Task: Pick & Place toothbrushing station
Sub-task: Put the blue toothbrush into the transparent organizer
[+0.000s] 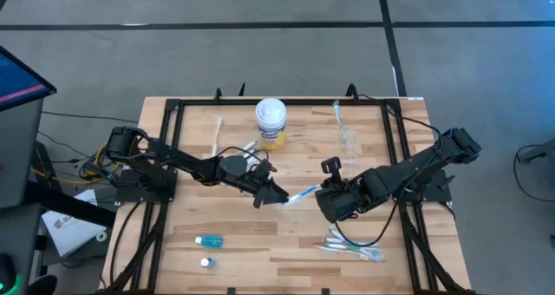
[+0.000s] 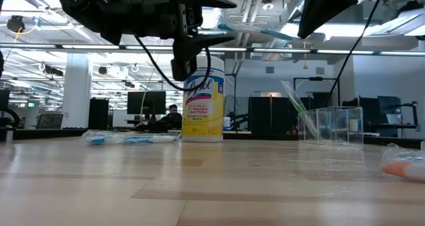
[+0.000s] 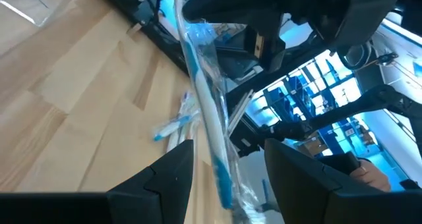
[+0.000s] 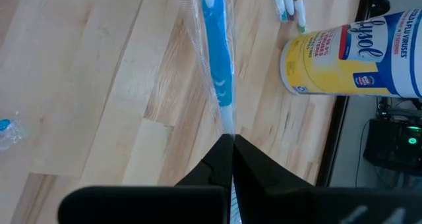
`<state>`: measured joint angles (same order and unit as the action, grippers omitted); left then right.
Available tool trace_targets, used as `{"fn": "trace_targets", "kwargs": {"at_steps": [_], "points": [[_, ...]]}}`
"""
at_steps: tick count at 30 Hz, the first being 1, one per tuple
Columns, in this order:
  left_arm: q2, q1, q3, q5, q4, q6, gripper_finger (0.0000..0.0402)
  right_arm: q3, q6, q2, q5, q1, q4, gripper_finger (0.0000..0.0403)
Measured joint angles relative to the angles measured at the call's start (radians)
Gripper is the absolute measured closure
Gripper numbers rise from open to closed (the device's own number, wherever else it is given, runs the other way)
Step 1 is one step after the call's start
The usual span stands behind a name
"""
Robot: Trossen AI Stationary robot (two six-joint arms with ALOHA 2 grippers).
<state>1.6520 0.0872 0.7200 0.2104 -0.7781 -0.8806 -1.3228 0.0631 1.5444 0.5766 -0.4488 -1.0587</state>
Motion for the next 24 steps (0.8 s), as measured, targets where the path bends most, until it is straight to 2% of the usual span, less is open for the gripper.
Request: {"fn": "trace_targets", "kwargs": {"at_steps": [24], "points": [[0.000,0.026,-0.002,0.000,0.038,-0.090,0.0220,0.000,0.033,0.000,0.000,0.000,0.022,0.0403]]}}
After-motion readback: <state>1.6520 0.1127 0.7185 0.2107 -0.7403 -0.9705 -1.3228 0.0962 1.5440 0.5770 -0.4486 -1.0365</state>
